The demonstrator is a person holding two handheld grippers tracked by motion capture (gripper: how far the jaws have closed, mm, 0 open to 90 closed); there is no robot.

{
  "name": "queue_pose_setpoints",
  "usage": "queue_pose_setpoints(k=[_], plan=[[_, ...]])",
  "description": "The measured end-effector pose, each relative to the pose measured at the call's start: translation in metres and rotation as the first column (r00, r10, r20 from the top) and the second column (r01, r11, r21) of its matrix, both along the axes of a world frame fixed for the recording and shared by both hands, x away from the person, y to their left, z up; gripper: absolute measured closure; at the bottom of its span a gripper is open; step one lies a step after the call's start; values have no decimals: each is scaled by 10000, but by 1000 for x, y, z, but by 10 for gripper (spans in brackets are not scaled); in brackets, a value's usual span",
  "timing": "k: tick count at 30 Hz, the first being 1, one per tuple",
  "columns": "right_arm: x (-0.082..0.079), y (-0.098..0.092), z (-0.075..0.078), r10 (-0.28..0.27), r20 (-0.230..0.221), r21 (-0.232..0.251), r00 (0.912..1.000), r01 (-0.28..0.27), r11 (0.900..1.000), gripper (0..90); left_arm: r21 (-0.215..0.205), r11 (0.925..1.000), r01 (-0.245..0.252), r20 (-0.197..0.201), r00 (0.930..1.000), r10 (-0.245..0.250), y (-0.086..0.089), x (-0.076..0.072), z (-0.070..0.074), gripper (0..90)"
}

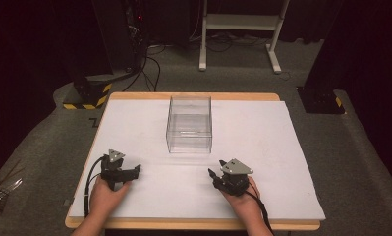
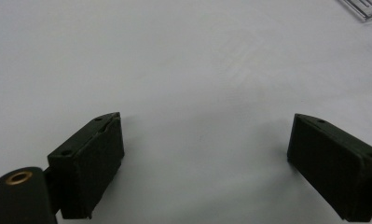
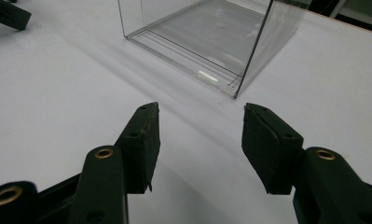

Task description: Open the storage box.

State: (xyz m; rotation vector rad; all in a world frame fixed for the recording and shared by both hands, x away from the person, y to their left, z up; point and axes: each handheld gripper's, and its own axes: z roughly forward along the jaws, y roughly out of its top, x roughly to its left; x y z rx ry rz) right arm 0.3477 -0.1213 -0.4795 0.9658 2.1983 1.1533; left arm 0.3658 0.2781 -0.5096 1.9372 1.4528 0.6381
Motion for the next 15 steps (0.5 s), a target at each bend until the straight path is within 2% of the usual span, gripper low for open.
queue_pose_setpoints(k=[6,9,15], plan=[[3,3,0,70,-210,161,9998,-67,9998,431,10,10000,4,6,10000,-4,0,0,0,109],[5,5,4,109,-226,444,9997,-99,9990,434,12,10000,0,14,10000,0,0,0,0,110],[10,8,9,190,-186,455,9996,-181,9988,426,13,10000,2,14,10000,-2,0,0,0,110]])
